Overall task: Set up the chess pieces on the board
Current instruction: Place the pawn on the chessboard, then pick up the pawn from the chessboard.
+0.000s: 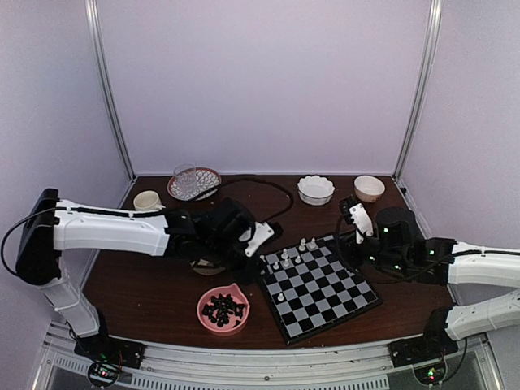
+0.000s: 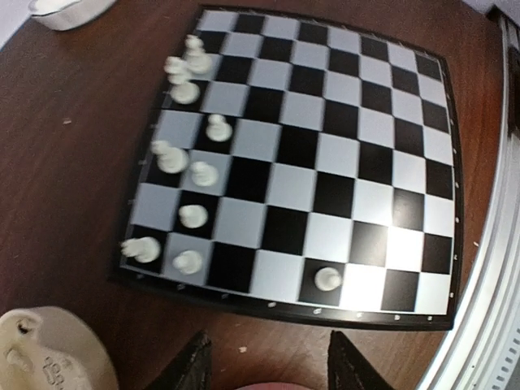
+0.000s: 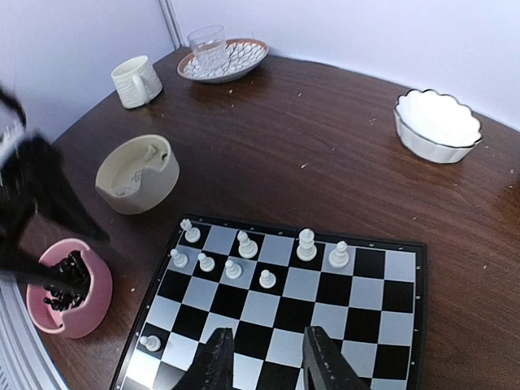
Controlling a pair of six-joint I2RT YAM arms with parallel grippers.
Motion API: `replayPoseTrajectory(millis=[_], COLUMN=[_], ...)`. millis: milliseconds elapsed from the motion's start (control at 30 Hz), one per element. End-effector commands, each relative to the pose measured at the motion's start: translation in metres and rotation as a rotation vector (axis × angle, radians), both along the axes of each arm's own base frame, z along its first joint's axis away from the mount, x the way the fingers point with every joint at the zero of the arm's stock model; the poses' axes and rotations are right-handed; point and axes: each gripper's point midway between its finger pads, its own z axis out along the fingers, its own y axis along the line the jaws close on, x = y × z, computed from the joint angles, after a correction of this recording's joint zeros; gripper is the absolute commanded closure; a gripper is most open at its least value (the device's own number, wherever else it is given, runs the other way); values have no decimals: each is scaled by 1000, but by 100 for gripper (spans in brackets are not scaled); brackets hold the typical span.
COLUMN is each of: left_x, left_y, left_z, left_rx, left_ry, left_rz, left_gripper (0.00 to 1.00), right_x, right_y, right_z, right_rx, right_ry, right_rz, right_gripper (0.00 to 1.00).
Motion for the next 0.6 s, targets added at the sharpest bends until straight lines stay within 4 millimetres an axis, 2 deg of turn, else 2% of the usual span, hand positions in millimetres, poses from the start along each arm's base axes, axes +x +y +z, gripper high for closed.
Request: replayPoseTrajectory(millis=[0, 133, 233, 400, 567], left_x=[56, 86, 98, 107, 111], left_y=[46, 104, 137, 165, 178], left_z=[47, 50, 50, 53, 51], left_rx=[-190, -271, -297, -291, -293], left_ry=[-112, -98, -121, -203, -247], left_rz=[225, 410, 518, 636, 690], left_gripper=[51, 51, 52, 52, 52], right_x=[-9, -20, -30, -41, -51], right_y=[29, 52, 68, 88, 107], right_z=[-8, -23, -29, -48, -71], right_rx=[-19, -113, -180, -302, -413], right_ry=[63, 122, 134, 153, 184], right_rz=[143, 233, 280, 333, 384], right_gripper=[67, 66, 66, 62, 63])
